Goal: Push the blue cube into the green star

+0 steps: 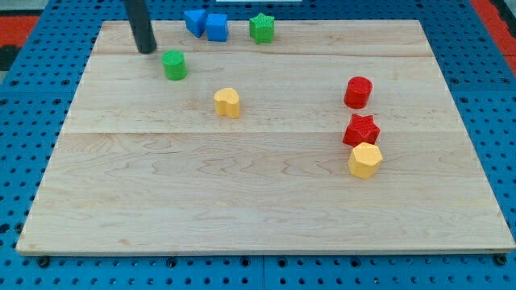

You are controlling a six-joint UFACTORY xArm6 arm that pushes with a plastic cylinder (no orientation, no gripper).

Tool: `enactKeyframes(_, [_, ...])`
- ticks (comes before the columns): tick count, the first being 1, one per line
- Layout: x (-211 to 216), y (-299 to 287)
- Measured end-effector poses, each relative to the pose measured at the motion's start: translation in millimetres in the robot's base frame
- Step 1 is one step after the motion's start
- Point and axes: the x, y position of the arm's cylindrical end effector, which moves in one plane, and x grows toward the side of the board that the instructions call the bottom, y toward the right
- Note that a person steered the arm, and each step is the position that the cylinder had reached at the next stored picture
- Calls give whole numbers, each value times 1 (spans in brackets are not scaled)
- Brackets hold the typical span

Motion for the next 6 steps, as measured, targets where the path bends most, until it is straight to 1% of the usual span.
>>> enactKeyframes(1, [-41,-9])
enactKeyframes(2, [-41,-9])
enactKeyframes(3, [-40,23])
enactKeyframes(4, [-33,89])
enactKeyframes(5, [16,169])
enactKeyframes(6, [68,200])
